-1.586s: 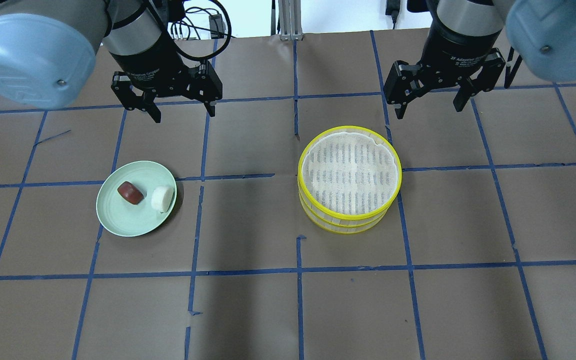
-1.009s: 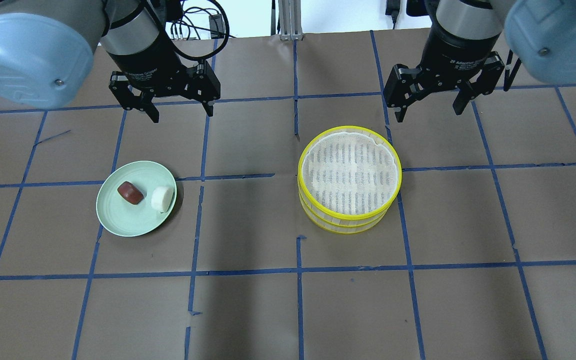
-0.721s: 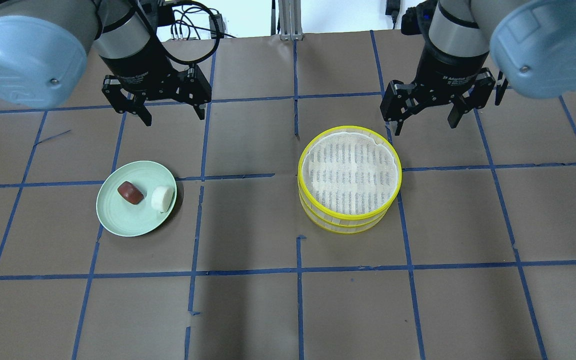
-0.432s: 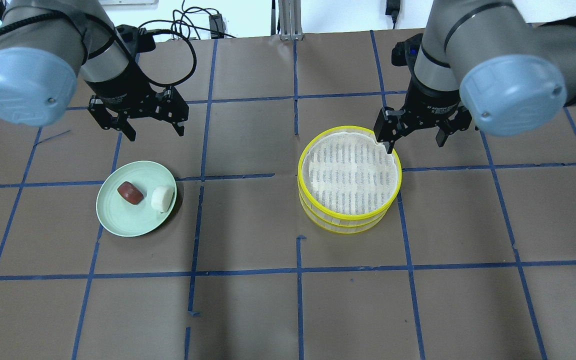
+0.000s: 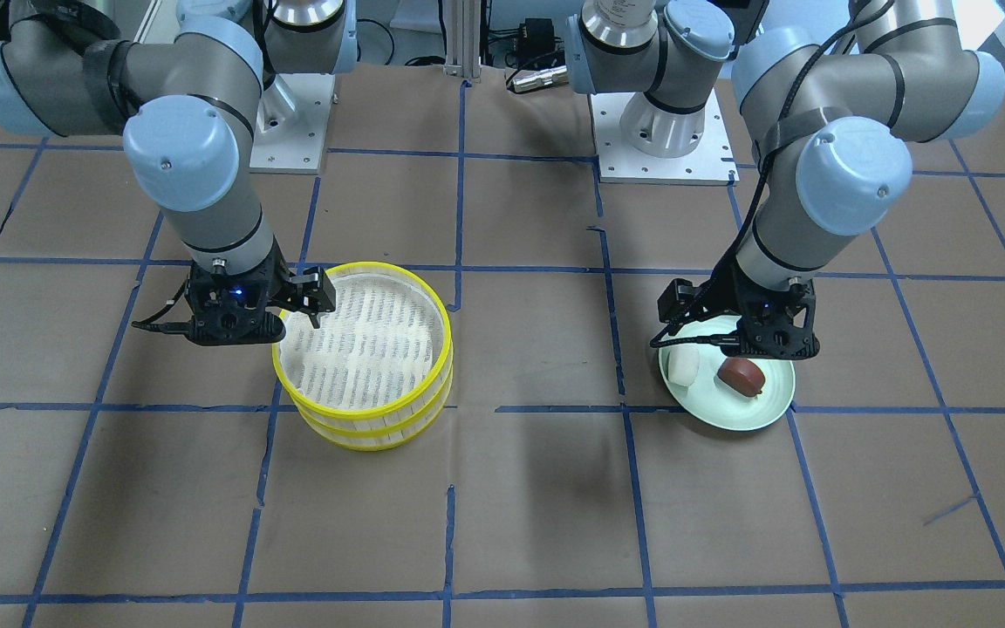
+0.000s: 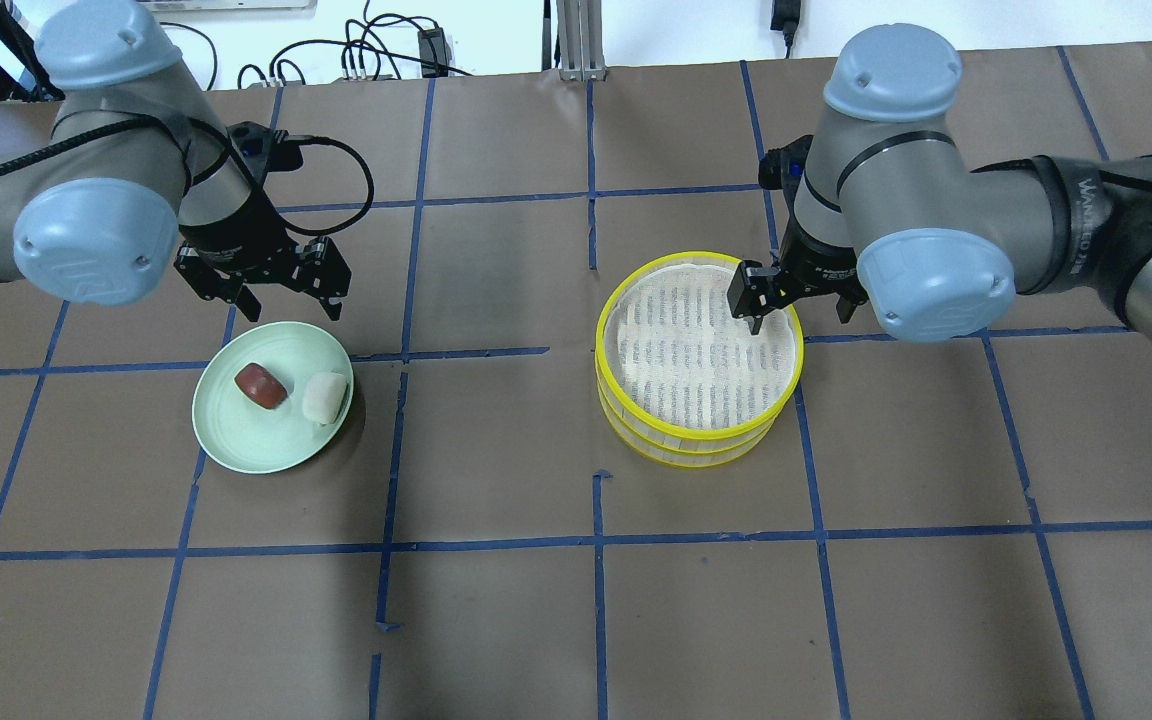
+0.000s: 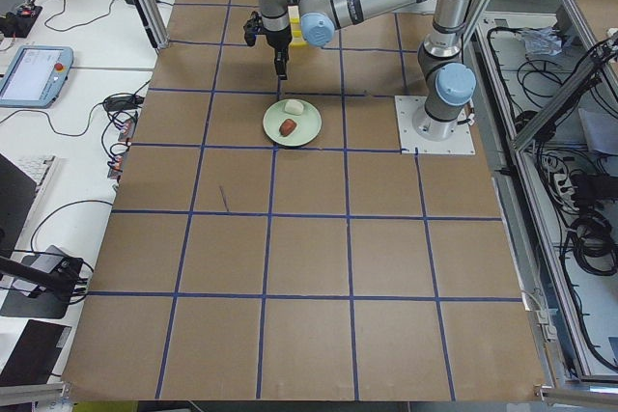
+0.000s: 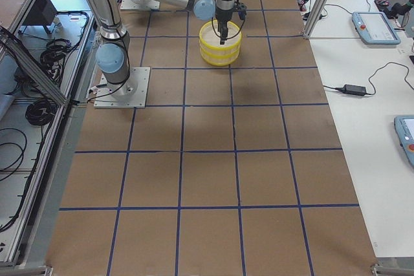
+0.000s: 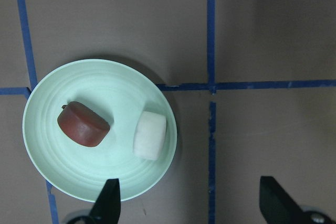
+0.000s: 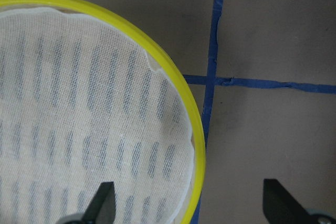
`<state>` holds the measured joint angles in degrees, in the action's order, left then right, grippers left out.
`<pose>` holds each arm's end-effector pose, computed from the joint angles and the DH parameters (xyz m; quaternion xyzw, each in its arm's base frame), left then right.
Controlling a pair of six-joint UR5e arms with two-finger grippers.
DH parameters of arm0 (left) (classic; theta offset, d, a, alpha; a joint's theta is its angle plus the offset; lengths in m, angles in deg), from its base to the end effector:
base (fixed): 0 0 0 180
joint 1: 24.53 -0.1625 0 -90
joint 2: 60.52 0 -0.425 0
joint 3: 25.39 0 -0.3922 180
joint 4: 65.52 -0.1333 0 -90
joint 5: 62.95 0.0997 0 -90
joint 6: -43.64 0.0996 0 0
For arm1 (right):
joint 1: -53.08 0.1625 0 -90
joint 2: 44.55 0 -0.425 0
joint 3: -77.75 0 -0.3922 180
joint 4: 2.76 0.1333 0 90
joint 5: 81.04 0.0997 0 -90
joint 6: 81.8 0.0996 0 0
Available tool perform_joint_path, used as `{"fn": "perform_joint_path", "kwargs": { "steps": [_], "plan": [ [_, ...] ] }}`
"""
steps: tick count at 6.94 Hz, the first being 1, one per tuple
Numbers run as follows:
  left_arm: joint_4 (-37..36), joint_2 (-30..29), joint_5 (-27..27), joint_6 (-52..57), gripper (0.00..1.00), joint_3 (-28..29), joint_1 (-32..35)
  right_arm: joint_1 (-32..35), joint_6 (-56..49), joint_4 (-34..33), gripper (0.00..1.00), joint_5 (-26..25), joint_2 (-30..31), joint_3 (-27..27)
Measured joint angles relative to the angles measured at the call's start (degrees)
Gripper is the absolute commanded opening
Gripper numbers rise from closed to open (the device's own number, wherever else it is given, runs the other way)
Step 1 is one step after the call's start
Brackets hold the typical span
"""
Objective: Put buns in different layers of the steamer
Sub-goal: 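Grasp the top tier rim with the right gripper while the left lowers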
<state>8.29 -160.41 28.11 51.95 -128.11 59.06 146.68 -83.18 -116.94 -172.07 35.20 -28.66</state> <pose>-0.0722 -0.5344 0.3203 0.0171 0.9982 0.0567 0.0020 0.1640 -0.5121 0.3009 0.0436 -0.9988 -0.0215 0.0094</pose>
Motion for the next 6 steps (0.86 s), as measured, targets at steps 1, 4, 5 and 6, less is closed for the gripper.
{"fn": "perform_joint_path", "kwargs": {
  "steps": [1,4,5,6],
  "plan": [
    [-1.82,-0.84,0.27,0.56,0.88,-1.8,-0.24,0.0,-0.06,-1.07,0.62,0.04,-1.02,-0.24],
    [-4.19,-2.6,1.48,1.21,0.82,-3.74,-0.41,0.0,-0.05,-1.7,0.06,0.03,-1.83,-0.4],
    [-4.4,-3.64,1.96,1.25,0.8,-4.03,-0.43,0.0,-0.01,-1.68,0.04,-0.03,-1.86,-0.41],
    [-4.79,-4.78,2.17,1.27,0.79,-4.35,-0.44,0.0,0.06,-1.57,0.04,-0.07,-1.83,-0.37]
  ]
}}
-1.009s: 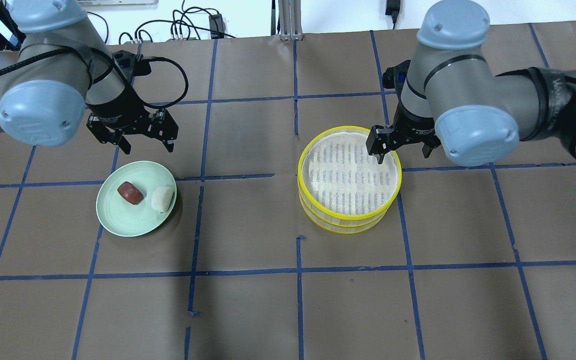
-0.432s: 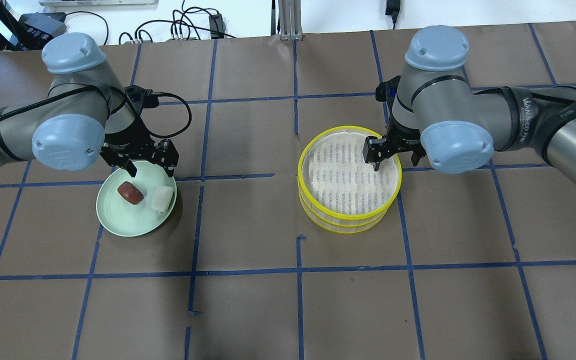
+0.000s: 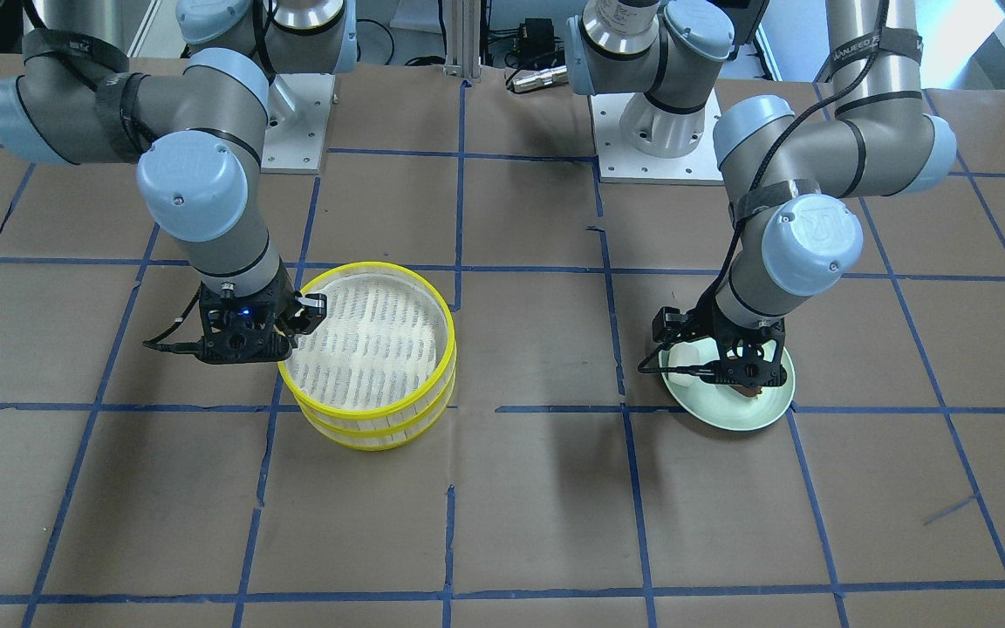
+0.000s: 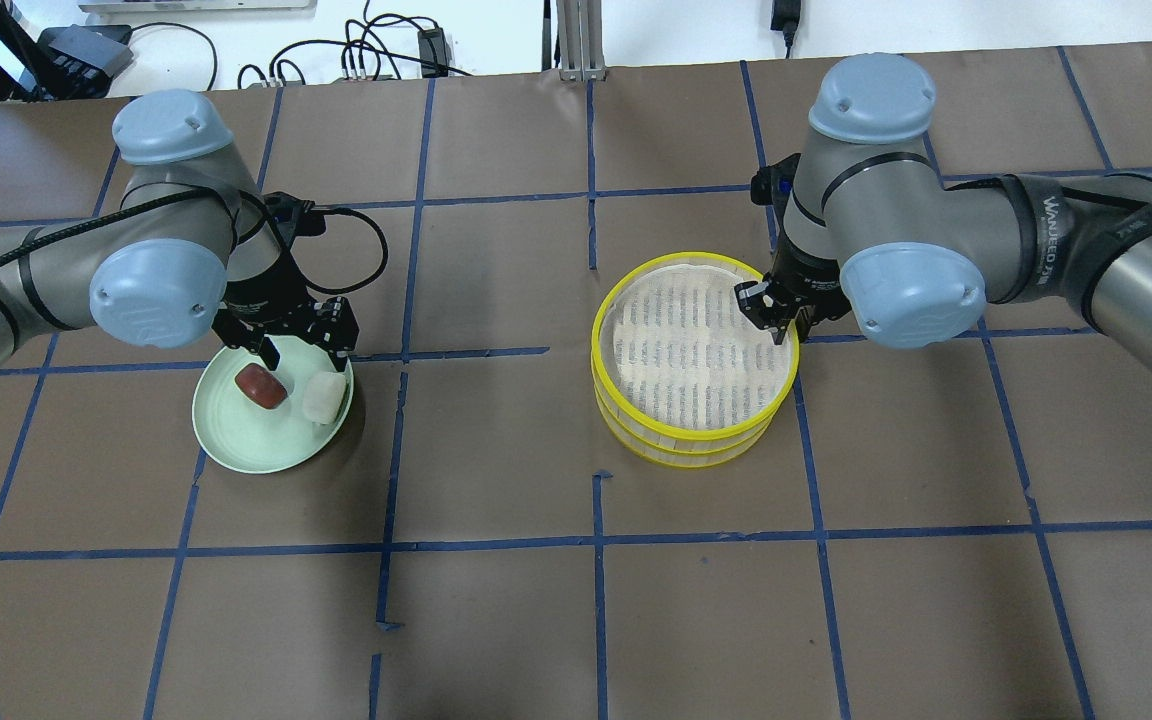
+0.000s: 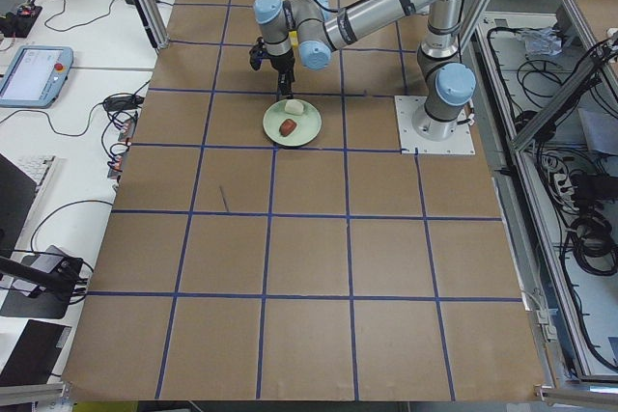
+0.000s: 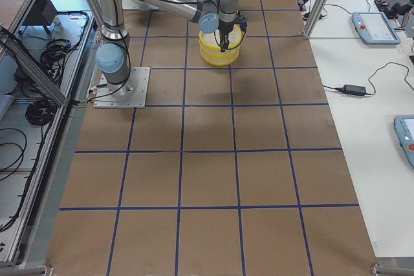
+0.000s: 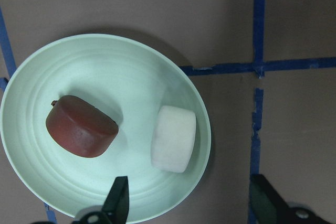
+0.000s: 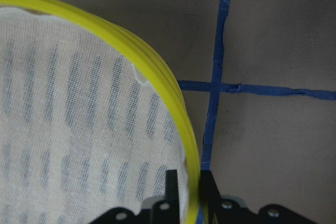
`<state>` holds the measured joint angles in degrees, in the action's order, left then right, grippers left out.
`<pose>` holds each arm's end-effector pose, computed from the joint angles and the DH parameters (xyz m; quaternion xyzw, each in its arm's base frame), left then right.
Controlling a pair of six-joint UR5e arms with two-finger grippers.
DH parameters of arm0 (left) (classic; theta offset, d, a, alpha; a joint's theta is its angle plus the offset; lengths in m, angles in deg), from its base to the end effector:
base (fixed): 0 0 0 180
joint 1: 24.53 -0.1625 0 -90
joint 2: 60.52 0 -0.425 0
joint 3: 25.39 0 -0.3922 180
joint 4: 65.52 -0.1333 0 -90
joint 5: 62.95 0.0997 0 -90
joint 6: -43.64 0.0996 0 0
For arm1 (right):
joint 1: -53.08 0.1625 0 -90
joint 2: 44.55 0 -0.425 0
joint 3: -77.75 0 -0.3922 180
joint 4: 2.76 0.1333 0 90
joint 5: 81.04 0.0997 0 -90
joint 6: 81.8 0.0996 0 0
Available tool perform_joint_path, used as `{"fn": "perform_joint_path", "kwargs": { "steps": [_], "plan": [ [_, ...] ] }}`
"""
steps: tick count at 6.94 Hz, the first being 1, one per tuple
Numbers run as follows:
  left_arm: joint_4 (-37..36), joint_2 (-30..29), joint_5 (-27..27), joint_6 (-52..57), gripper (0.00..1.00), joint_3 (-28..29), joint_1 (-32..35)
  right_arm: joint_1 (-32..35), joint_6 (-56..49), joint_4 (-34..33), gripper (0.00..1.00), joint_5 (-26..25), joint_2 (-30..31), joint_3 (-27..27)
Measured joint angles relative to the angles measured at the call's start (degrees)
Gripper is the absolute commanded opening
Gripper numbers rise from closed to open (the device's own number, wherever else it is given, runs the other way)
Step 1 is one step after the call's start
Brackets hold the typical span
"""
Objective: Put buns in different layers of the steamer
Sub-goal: 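Grasp the top tier rim with the right gripper while the left lowers, then lift the top tier aside with the right gripper while the left grasps the white bun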
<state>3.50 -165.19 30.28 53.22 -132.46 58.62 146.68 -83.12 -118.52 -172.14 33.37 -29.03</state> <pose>-0.0647 -0.5321 0.2510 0.0263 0.9949 0.0968 0.0144 0.1642 -0.5173 0.2840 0.0432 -0.9987 -0.0269 0.0101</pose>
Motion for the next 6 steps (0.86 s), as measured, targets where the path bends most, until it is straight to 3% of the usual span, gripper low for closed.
{"fn": "perform_joint_path", "kwargs": {
  "steps": [3,4,5,6],
  "plan": [
    [-1.27,-2.67,0.13,0.03,0.7,-0.21,0.0,-0.3,-0.32,3.96,0.04,-0.18,1.58,1.3],
    [-1.49,-3.44,0.12,0.01,0.58,-0.38,-0.01,-0.67,-0.62,6.77,0.05,-0.13,2.94,2.56],
    [-1.64,-3.84,0.11,0.01,0.55,-0.72,-0.01,-1.62,-1.07,9.54,0.05,-0.08,3.87,4.44],
    [-1.82,-4.05,0.11,0.01,0.41,-0.96,-0.01,-3.2,-1.93,12.48,0.05,-0.03,4.49,6.56]
  ]
}}
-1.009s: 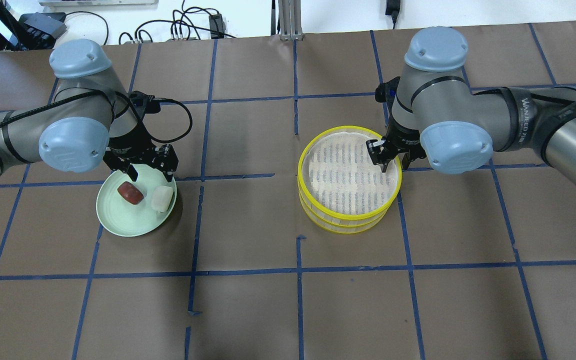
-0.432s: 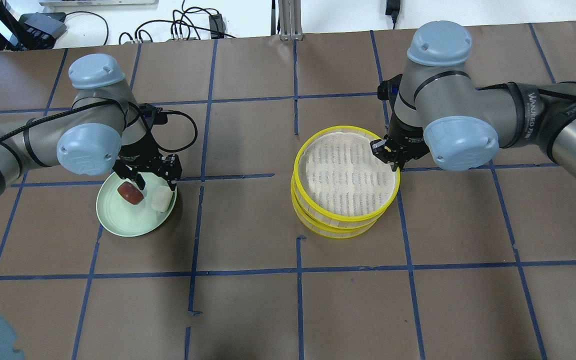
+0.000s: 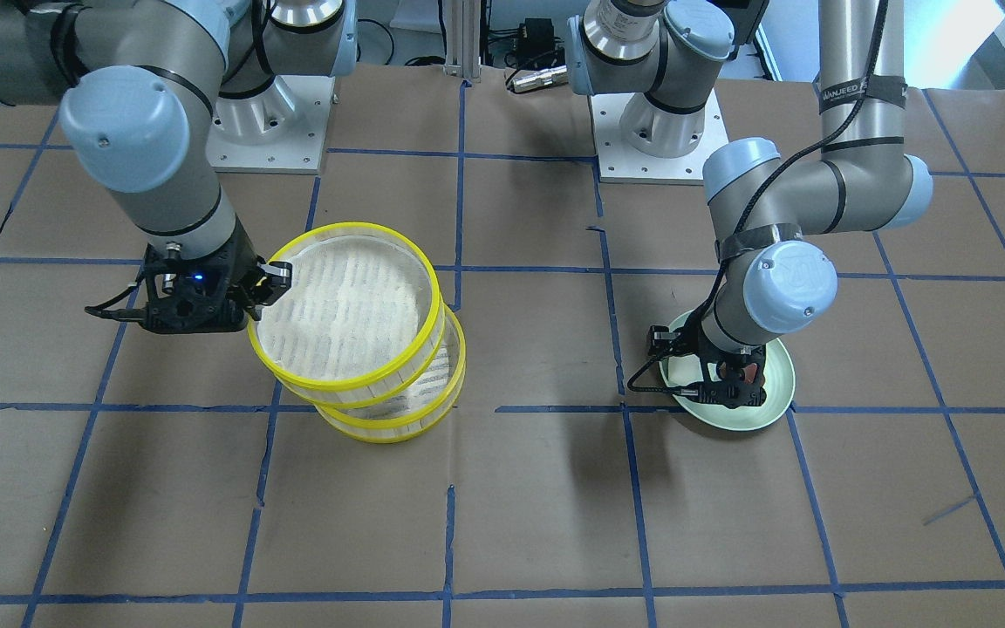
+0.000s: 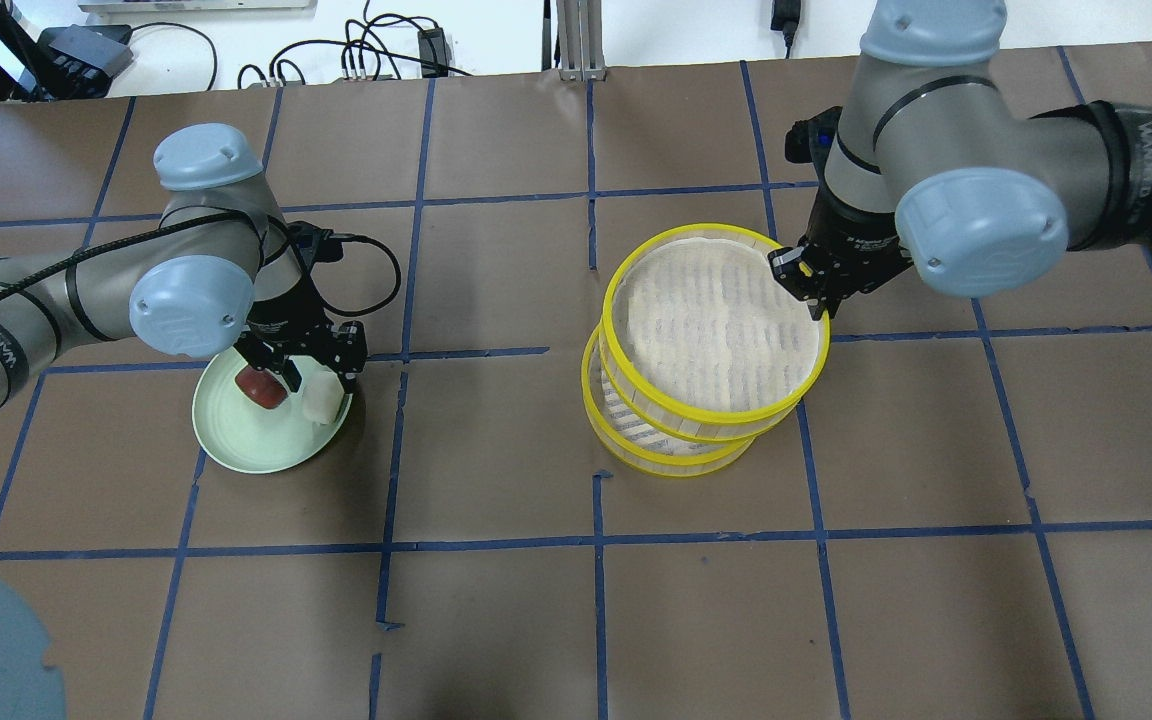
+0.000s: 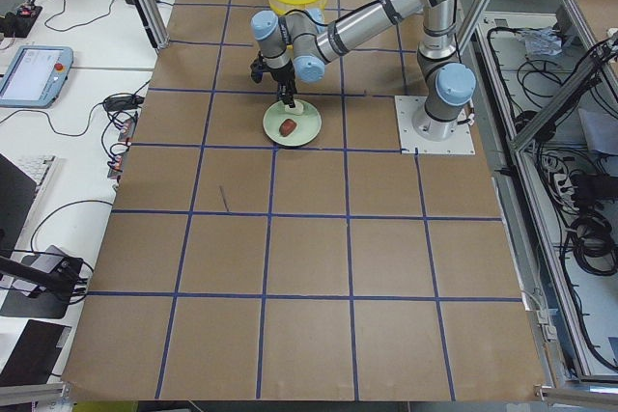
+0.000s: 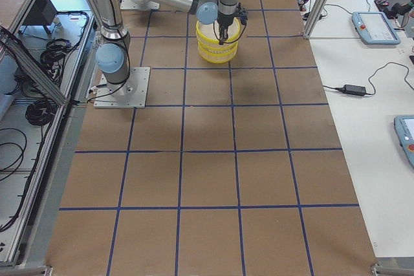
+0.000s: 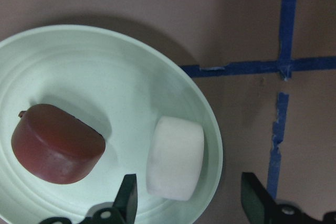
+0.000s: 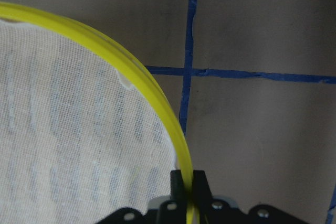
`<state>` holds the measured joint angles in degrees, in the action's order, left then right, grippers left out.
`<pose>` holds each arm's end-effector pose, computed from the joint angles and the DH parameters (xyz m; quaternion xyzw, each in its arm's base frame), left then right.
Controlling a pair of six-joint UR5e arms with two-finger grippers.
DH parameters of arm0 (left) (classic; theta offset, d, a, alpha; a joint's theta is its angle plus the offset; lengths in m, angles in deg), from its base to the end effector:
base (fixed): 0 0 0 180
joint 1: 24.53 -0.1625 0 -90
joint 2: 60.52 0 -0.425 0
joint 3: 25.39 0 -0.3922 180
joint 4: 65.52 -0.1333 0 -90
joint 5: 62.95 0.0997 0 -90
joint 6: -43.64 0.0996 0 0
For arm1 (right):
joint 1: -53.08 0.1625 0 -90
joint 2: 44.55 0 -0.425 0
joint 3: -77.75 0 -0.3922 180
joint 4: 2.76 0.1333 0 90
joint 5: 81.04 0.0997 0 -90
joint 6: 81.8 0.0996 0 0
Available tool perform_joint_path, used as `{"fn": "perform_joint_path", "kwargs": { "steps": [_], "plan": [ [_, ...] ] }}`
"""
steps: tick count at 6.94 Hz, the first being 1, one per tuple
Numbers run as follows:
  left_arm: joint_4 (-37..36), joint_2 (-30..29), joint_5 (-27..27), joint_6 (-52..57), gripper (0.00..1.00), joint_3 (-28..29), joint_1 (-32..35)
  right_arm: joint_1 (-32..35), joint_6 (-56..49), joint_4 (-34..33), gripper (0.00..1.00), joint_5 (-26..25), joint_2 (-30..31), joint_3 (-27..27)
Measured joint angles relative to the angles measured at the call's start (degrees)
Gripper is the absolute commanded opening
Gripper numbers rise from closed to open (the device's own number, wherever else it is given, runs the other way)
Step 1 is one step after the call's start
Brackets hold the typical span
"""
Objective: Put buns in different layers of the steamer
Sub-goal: 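Lift the top tier aside with the right gripper while the left grasps the white bun, then carry the white bun with the left gripper onto the lower tier mesh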
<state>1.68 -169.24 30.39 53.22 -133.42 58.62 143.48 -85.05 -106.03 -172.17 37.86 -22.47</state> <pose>-0.0642 -0.5349 0.2098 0.0272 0.9918 0.1243 0.0113 0.1350 -0.5201 0.3567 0.0322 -0.9986 -0.0398 0.0089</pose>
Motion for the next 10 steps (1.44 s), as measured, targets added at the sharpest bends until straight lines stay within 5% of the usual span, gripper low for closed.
{"fn": "perform_joint_path", "kwargs": {
  "steps": [1,3,8,10],
  "plan": [
    [-0.14,-0.3,0.04,0.0,0.25,-0.08,0.0,-2.1,-1.1,3.01,0.05,0.07,0.65,2.11],
    [-0.22,-0.67,3.0,-0.06,0.09,-0.08,0.0,-4.17,-1.94,5.14,0.05,0.1,1.17,3.73],
    [3.98,3.06,4.16,-1.21,0.08,4.33,0.5,-5.61,-4.57,6.35,0.05,-0.2,2.36,4.22],
    [8.72,5.5,-5.8,-9.13,0.07,9.86,3.59,-7.35,-6.14,6.96,0.06,-0.48,2.79,3.98]
  ]
}}
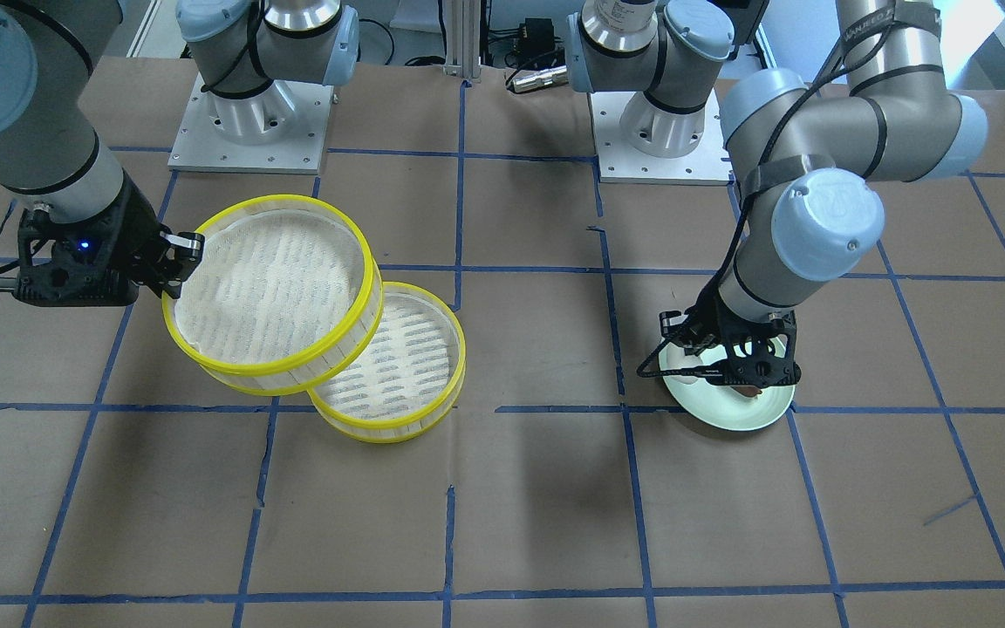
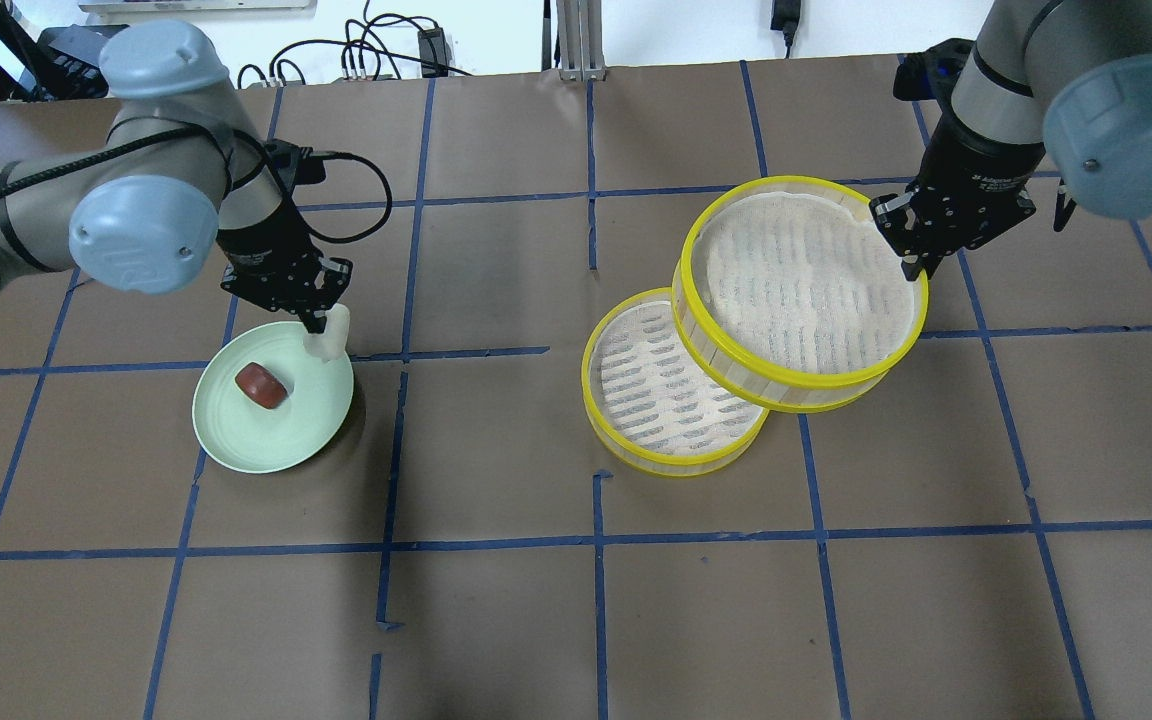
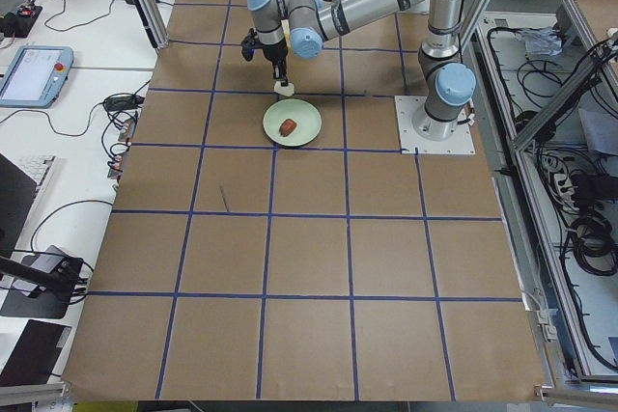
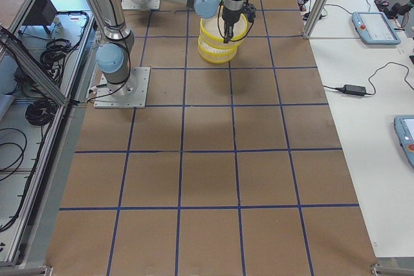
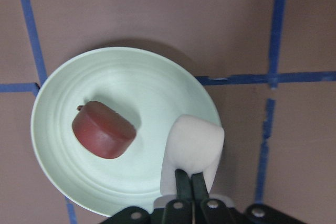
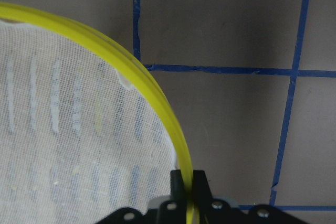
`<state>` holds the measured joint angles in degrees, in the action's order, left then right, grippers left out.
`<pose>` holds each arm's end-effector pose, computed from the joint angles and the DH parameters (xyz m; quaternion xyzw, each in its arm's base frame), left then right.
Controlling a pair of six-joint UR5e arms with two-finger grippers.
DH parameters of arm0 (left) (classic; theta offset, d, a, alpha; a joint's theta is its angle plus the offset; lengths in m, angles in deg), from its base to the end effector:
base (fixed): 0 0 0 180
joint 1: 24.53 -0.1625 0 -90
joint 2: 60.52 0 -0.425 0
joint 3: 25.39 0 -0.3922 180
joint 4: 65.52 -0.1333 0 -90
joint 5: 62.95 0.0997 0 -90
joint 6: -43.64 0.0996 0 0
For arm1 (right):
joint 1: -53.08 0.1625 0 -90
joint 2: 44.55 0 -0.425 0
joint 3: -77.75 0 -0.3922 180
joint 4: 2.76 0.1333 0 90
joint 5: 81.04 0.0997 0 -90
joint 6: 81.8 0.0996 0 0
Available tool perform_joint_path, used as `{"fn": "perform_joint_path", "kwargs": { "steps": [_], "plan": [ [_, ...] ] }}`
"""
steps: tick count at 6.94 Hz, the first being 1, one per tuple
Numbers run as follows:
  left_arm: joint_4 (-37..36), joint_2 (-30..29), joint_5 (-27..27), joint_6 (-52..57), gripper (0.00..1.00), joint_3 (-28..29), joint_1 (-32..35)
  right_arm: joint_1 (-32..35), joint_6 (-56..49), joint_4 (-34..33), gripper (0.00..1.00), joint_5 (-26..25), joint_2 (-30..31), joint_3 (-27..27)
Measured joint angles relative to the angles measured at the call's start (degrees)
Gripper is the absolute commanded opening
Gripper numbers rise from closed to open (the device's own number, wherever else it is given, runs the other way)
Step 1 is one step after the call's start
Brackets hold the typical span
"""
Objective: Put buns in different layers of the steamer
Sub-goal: 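Carry the white bun with the left gripper onto the lower tier mesh, then release the white bun with the left gripper while the right returns the tier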
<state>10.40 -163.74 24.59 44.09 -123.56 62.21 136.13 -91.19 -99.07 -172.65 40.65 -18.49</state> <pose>-0.1062 -0.5555 0.3218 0.0258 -0.9974 -0.0630 0.0235 0.0676 -0.5237 0.4035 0.0219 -0.9988 -0.0428 0.0080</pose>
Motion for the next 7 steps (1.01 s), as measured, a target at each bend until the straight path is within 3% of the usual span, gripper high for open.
{"fn": "perform_joint_path", "kwargs": {
  "steps": [2,4,5,6,7],
  "plan": [
    [-2.51,-0.09,-13.1,-18.23,0.08,2.81,8.57,-1.6,-1.13,0.21,0.05,-0.3,0.47,-0.11],
    [-13.13,-4.76,-19.06,-34.15,0.09,3.16,19.07,-2.43,-2.31,1.35,0.05,-2.4,1.62,-0.58],
    [-18.27,-7.96,-19.81,-38.55,0.26,3.24,22.51,-2.48,-2.54,1.64,0.05,-3.72,2.15,-1.05],
    [-21.08,-10.14,-20.01,-40.41,0.67,3.29,23.97,-2.47,-2.57,1.66,0.05,-4.52,2.43,-1.29],
    [-22.18,-11.33,-19.98,-41.03,0.78,3.28,24.49,-2.48,-2.54,1.54,0.05,-5.12,2.59,-1.34]
  ]
}}
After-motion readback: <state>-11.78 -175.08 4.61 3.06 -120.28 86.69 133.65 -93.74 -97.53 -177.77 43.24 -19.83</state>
